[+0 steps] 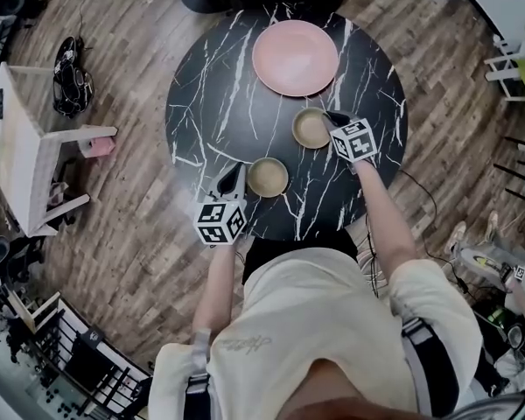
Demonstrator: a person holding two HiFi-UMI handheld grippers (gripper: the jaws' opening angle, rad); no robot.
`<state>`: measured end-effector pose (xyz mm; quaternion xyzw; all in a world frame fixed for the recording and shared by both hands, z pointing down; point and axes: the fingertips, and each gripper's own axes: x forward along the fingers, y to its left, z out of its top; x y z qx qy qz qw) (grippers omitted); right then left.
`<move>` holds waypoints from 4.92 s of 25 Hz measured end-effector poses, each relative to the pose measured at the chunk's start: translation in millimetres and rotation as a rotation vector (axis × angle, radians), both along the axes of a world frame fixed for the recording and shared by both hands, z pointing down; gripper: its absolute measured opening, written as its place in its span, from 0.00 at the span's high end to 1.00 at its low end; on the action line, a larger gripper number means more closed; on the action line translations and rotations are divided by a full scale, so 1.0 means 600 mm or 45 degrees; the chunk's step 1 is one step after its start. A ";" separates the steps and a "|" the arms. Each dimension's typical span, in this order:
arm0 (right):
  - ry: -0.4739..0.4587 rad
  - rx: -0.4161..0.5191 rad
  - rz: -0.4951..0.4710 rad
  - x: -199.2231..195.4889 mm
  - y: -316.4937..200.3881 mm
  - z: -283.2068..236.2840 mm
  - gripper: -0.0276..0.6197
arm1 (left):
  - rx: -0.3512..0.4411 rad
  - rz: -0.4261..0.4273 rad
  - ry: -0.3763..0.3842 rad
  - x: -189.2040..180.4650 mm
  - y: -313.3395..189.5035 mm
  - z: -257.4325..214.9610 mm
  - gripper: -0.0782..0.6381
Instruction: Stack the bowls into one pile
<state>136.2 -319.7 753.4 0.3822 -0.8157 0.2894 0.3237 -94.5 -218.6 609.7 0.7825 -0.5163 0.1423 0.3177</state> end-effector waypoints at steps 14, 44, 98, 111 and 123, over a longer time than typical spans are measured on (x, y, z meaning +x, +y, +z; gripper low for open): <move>-0.011 0.004 0.027 0.014 0.034 -0.038 0.92 | 0.058 -0.009 0.030 -0.004 0.017 -0.028 0.86; -0.064 0.076 -0.163 -0.138 0.154 -0.139 0.92 | 0.126 -0.121 0.065 -0.095 0.137 -0.047 0.86; 0.024 -0.041 -0.173 -0.235 0.217 -0.032 0.91 | 0.033 0.042 0.110 -0.160 0.108 0.035 0.86; 0.101 0.084 -0.184 -0.222 0.215 -0.066 0.81 | 0.087 0.069 0.074 -0.152 0.103 0.009 0.86; -0.071 0.191 -0.045 -0.154 0.227 -0.179 0.82 | 0.141 0.095 0.078 -0.089 0.107 -0.037 0.86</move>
